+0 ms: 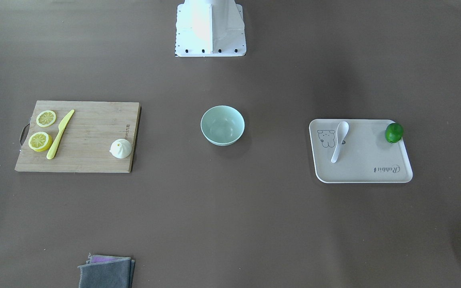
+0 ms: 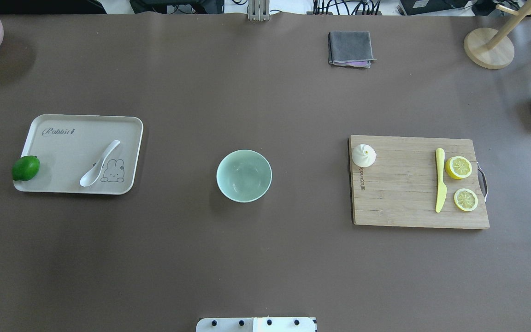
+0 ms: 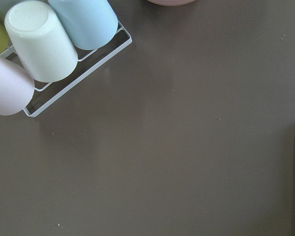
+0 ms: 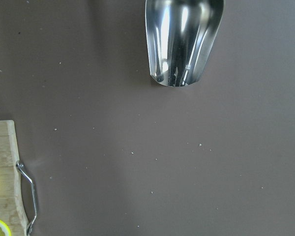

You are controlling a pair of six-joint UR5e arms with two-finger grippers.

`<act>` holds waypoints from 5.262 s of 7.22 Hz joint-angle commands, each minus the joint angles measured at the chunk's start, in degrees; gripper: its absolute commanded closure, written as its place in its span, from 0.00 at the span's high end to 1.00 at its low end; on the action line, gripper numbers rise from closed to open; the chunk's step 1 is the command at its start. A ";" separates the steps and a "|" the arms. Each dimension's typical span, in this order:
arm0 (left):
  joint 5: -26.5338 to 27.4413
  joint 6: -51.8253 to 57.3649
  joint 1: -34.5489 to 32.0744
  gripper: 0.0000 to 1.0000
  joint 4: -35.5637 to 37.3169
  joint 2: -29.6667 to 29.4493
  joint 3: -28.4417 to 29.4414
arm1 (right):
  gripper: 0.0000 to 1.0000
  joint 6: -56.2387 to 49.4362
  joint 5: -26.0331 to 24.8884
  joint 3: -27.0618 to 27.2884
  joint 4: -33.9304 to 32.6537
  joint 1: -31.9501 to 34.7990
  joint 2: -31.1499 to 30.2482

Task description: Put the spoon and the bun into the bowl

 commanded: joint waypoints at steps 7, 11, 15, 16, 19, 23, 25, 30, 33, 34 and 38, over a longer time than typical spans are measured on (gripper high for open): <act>-0.15 0.00 0.00 0.98 0.00 0.99 -0.96 | 1.00 0.09 0.20 0.00 -0.03 0.00 -0.29; -0.07 0.00 0.00 0.98 0.00 0.55 -1.05 | 1.00 0.09 0.20 -0.09 -0.03 0.00 -0.29; -0.51 -0.26 0.08 0.98 0.00 0.46 -1.14 | 1.00 0.09 0.11 -0.09 -0.03 0.00 -0.38; -0.33 -0.26 0.08 0.98 -0.17 0.55 -1.22 | 1.00 0.09 0.11 0.00 -0.03 0.00 -0.38; -0.60 -0.61 0.34 0.98 -0.61 0.29 -3.58 | 1.00 0.09 0.72 1.22 0.41 -0.09 0.06; -4.11 -2.01 8.48 0.98 -13.22 -1.65 -6.85 | 1.00 0.18 1.69 2.11 15.67 -2.79 0.32; -4.02 -11.59 15.00 0.98 -14.94 -8.02 -5.89 | 1.00 4.64 3.96 2.55 16.58 -3.77 0.59; 1.83 -12.57 32.29 0.98 -20.82 -12.09 -3.51 | 1.00 6.67 5.73 1.93 25.28 -6.06 -1.78; 6.00 -13.80 38.66 0.97 -20.92 -16.66 1.56 | 1.00 6.94 5.73 2.11 28.45 -9.31 -1.17; 6.17 -13.71 38.93 0.97 -20.83 -17.63 3.50 | 1.00 6.95 5.73 2.20 28.54 -10.27 -0.99; 10.12 -13.80 42.35 0.97 -21.01 -18.87 7.02 | 1.00 7.21 6.43 2.37 28.54 -11.07 -0.82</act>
